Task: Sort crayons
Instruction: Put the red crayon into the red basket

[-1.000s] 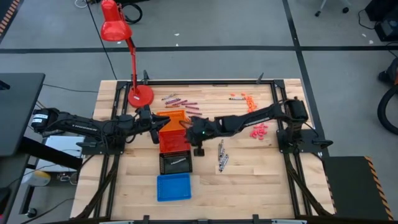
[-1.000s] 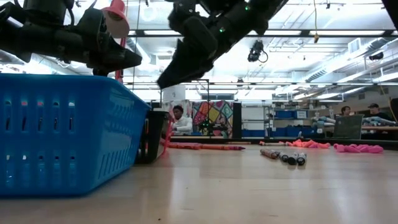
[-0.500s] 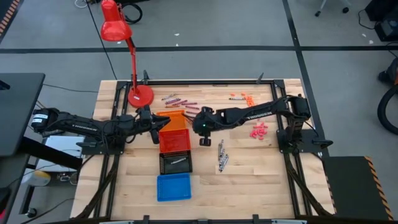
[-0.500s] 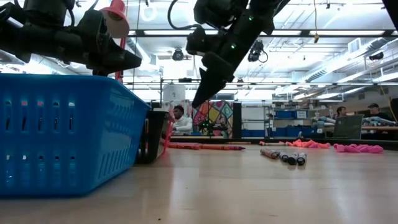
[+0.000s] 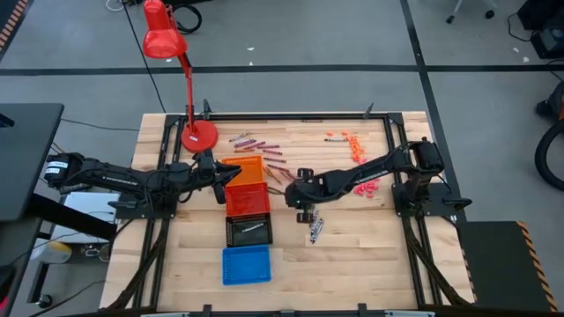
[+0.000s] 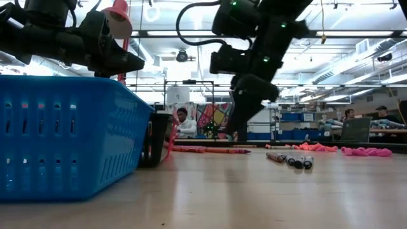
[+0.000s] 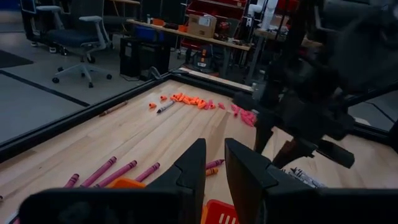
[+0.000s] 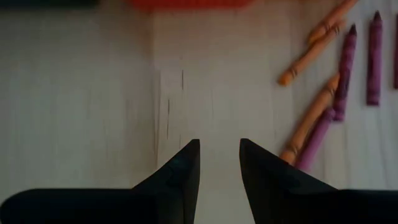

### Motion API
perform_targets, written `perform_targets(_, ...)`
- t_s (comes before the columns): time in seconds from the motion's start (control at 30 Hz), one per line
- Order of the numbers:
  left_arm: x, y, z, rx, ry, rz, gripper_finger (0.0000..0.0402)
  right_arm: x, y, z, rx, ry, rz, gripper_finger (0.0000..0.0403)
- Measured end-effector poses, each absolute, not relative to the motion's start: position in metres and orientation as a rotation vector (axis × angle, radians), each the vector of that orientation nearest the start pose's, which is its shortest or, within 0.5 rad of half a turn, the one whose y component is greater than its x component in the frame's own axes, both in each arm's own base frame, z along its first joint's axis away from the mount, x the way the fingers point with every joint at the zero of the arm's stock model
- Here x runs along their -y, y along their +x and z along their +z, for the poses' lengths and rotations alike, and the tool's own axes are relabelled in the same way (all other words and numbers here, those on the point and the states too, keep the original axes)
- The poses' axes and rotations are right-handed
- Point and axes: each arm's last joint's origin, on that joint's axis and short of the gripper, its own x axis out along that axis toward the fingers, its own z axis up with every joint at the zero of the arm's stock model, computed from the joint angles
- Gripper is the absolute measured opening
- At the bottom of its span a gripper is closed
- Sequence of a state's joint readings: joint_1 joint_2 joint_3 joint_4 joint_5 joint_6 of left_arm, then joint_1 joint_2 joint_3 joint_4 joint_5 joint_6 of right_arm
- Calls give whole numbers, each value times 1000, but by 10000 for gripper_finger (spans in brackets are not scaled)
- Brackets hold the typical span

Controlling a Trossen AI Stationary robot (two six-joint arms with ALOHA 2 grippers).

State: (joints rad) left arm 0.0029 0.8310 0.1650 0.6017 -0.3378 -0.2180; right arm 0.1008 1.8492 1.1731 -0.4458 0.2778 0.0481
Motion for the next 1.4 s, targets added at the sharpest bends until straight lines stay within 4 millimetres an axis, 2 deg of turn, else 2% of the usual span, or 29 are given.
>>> perform_targets(0.23,-10,167,188,-27,-205,347,71,-31,349,163,-1204,-251,-264,118)
perform_targets(0.43,-10,167,188,-27,-205,346,71,-16,342,171,-1172,-254,-361,118)
perform_targets(0.77,-10,167,188,-26,-209,347,71,23,332,138,-1058,-117,-400,118)
perform_targets(0.93,-10,167,188,-26,-209,347,71,28,330,131,-1006,-59,-365,118)
perform_targets(1.4,-10,167,188,-26,-209,347,71,28,318,117,-997,14,-391,115)
